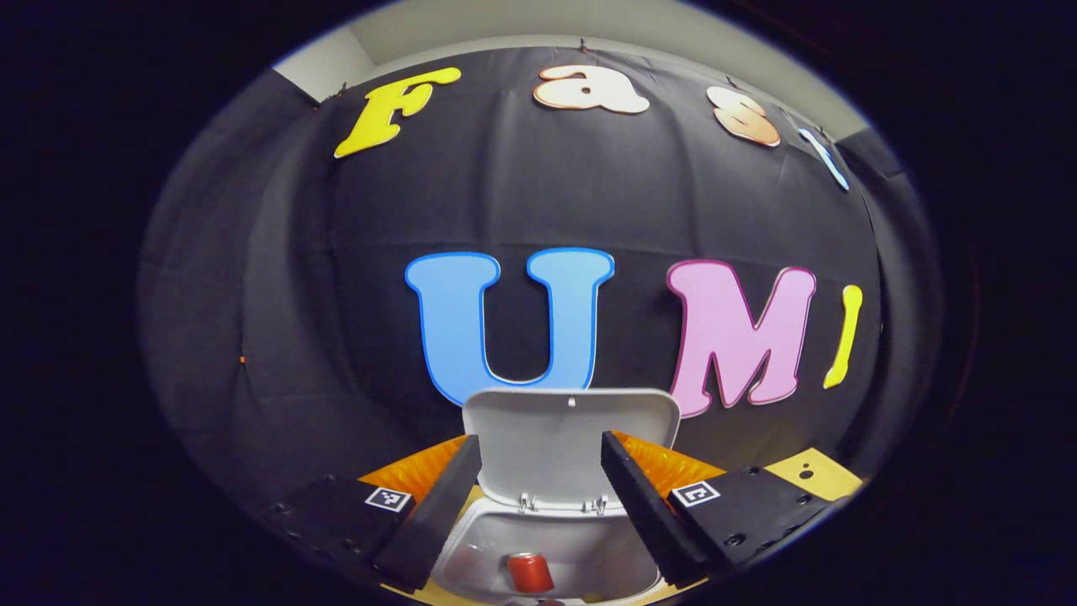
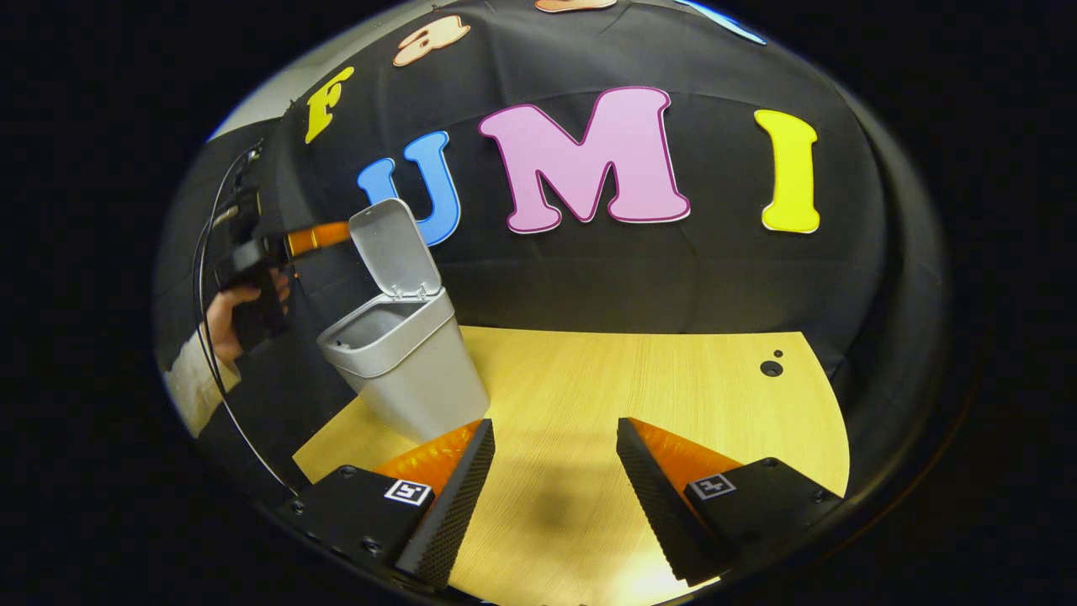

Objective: Press the lid of the desktop garbage bin to open it, pick up the crumpled paper on the desktop and throw it into the bin, then pick up the pop can on the desktop and drop it into the bin, and finally close the garbage bin lid.

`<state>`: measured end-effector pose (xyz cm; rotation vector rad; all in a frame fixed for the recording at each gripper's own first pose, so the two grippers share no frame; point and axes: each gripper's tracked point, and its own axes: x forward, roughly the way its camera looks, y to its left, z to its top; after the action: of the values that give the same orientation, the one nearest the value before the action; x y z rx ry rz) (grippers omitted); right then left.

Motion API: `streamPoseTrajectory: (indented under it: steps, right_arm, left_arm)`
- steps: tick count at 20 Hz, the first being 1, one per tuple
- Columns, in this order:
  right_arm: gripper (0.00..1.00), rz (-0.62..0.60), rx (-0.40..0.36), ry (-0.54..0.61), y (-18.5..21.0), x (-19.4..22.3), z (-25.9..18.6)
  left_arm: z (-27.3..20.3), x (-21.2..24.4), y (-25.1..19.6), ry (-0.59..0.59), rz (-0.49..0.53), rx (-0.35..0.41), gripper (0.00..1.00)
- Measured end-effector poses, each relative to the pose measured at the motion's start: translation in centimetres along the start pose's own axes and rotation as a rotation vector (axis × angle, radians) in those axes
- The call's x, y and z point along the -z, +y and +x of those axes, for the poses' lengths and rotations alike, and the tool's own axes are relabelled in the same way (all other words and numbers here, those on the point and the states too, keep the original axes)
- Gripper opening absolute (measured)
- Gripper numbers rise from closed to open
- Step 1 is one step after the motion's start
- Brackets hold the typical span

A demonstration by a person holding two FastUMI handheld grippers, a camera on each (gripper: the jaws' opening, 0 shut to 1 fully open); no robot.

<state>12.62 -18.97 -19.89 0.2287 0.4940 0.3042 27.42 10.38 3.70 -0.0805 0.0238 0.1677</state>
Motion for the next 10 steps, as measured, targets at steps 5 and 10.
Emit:
streamPoseTrajectory:
  steps: [5,10]
  right_arm:
    - [0.94,0.024,-0.018,0.01,0.2,0.6,1.1]
    - [0.94,0.047,-0.029,0.022,0.7,1.0,1.5]
  left_arm:
    - [4.1,-4.0,-0.8,-0.029,0.02,0.052,0.94]
    - [7.3,-2.1,-1.5,0.013,0.085,0.06,0.93]
